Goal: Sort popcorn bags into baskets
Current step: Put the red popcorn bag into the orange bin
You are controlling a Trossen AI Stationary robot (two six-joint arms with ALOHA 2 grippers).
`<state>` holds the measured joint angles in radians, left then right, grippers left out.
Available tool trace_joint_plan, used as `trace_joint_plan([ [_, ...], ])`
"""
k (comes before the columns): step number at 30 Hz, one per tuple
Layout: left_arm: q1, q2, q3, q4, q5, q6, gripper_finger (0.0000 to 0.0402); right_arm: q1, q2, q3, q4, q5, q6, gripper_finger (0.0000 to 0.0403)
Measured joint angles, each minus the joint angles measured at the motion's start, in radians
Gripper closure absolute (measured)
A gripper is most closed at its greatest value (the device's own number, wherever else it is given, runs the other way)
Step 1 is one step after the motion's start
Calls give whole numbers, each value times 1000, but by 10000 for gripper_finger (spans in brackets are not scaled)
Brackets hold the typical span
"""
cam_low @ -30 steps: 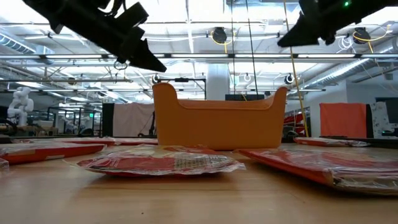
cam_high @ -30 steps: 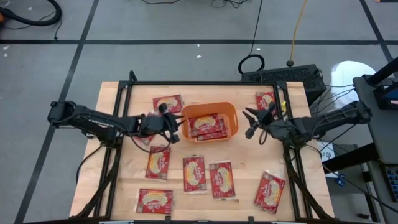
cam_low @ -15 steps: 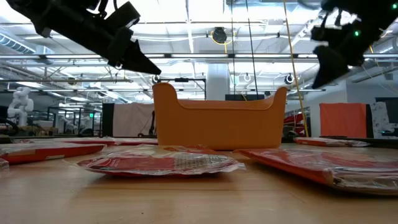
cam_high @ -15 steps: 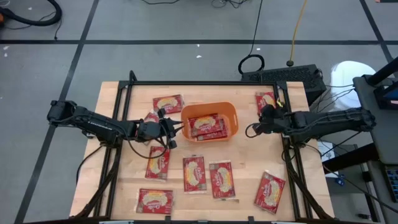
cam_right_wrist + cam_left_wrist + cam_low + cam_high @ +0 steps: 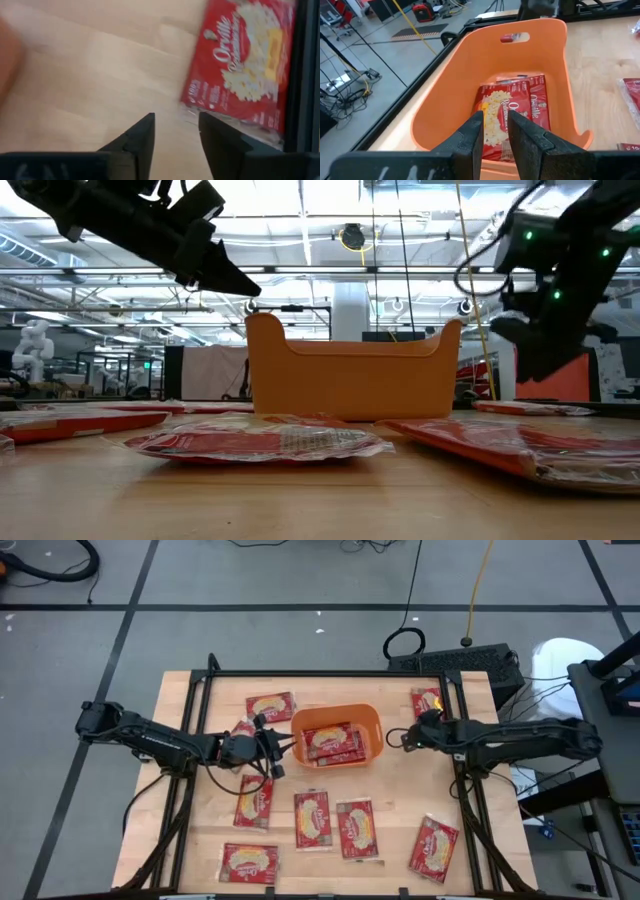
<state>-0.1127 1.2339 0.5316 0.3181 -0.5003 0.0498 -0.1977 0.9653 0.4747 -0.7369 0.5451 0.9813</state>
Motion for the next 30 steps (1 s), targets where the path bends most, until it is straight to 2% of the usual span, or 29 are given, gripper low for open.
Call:
trace_joint_plan([
  [8, 0, 0, 0, 2, 0, -1, 309, -83, 37, -65, 161, -78, -82, 183],
  [13, 0, 0, 0, 1, 0, -2, 309, -85, 66, -65, 225, -7, -153, 166],
  [15, 1, 0, 0, 1, 0, -3, 309, -85, 94, -65, 225, 29, -170, 166],
  [23, 1, 0, 0, 1, 0, -3, 309, -91, 227, -66, 275, 31, -191, 169],
  [30, 1, 0, 0, 0, 0, -3, 309, -90, 299, -63, 282, 35, -159, 217],
])
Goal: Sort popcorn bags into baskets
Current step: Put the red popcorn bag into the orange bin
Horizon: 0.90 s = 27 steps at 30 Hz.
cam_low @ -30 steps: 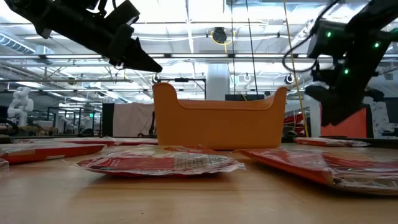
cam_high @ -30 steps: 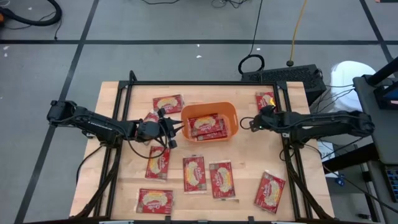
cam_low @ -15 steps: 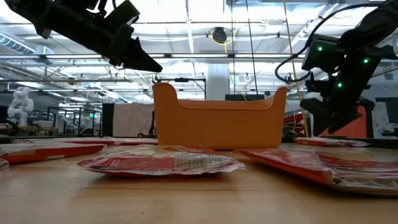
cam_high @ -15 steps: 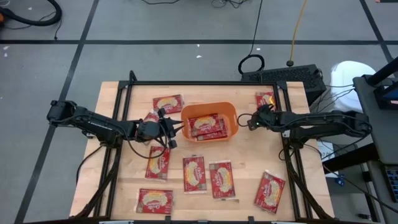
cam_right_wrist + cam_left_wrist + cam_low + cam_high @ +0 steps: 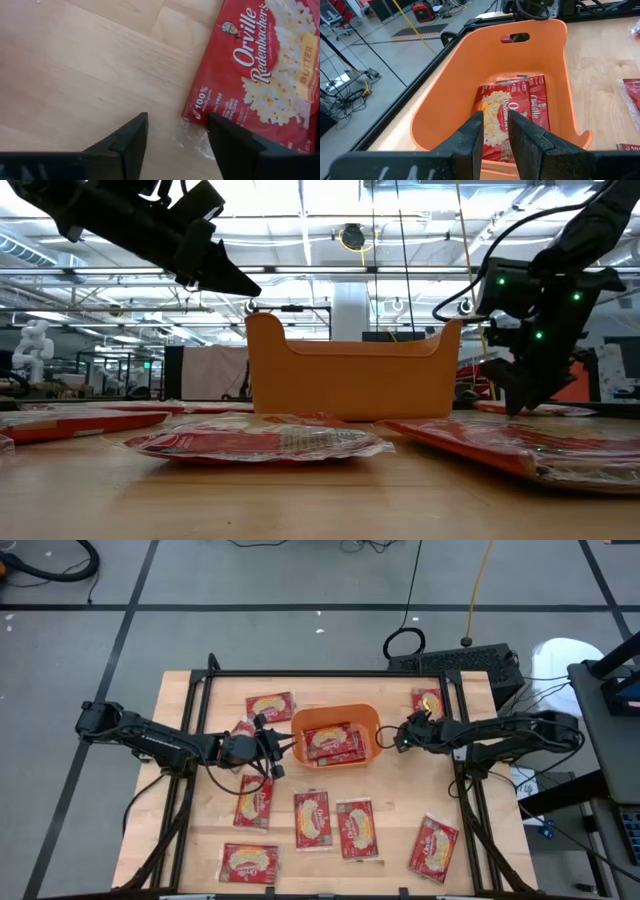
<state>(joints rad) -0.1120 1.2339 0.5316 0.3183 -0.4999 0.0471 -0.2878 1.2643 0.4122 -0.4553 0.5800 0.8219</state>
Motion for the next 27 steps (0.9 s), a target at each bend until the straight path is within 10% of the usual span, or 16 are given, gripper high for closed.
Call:
trace_joint_plan([
  [15, -2, 0, 0, -6, 0, -9, 309, 0, 4, -2, -11, 5, 26, 391],
  [27, -8, 0, 0, -33, 1, -12, 309, 69, -122, -5, -9, 64, 24, 402],
])
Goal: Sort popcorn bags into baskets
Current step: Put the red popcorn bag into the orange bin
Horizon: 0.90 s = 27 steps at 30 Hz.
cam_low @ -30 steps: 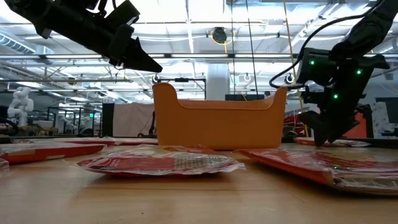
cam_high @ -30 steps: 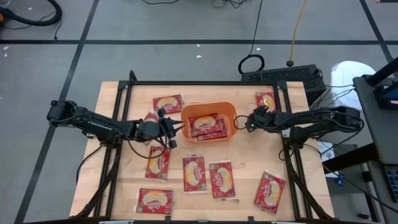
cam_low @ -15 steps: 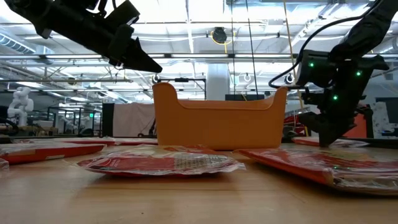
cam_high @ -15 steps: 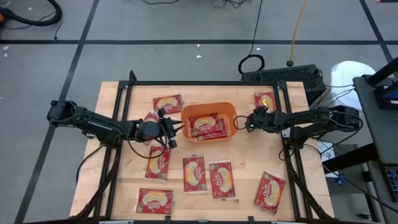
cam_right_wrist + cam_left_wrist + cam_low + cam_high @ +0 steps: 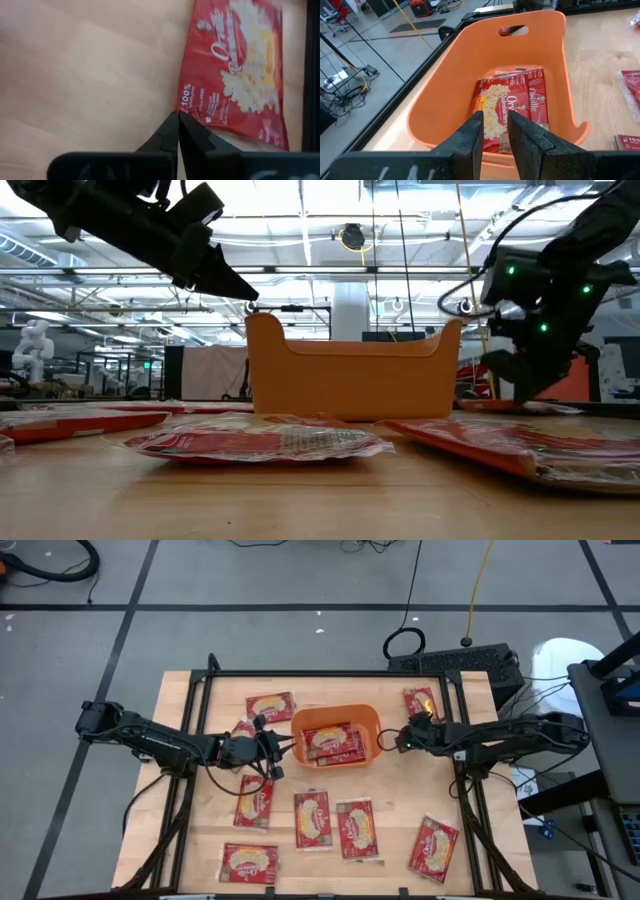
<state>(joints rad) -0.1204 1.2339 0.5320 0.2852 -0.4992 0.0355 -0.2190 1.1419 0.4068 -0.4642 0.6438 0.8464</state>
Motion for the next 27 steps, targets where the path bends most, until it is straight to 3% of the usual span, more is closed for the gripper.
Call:
trace_joint_plan([
  [15, 1, 0, 0, 2, 0, 6, 309, 51, -230, 10, 201, 210, -264, 403],
  [27, 3, 0, 0, 1, 0, 3, 309, 52, -271, 159, 205, 240, -513, 403],
])
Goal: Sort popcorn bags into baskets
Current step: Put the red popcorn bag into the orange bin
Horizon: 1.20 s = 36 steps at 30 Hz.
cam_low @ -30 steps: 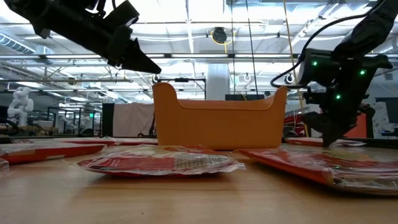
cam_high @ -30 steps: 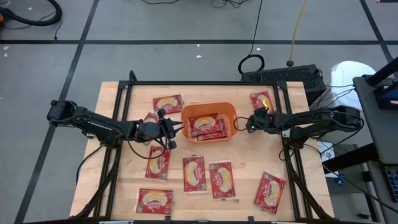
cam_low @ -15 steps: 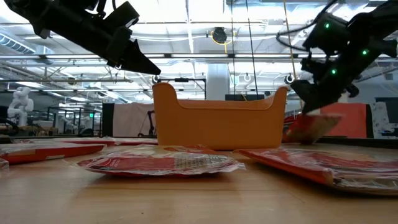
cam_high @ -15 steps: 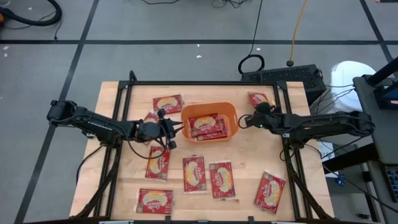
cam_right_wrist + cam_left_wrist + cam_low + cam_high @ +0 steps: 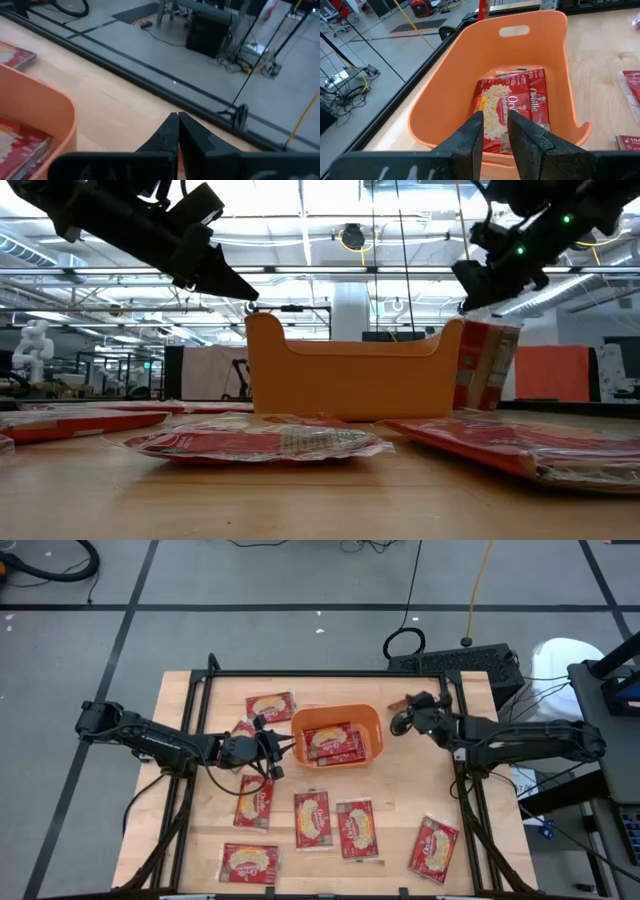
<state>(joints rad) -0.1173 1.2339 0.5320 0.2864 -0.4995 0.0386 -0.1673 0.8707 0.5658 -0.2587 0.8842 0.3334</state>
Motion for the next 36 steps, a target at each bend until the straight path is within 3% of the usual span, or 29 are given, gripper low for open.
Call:
trace_joint_plan([
  [5, 0, 0, 0, 1, 0, -4, 309, -1, -6, 41, -44, -119, -39, 403],
  [13, 0, 0, 0, 2, 0, 0, 309, -2, -9, 99, -257, -180, 65, 403],
  [23, 0, 0, 0, 20, 0, -4, 309, 2, -8, 99, -295, -269, 124, 403],
  [27, 0, 12, 1, 142, 0, -1, 309, 18, -12, 99, -294, -292, 130, 403],
  [36, 2, 82, 6, 458, 36, 167, 309, 82, -13, 145, -316, -325, 196, 403],
])
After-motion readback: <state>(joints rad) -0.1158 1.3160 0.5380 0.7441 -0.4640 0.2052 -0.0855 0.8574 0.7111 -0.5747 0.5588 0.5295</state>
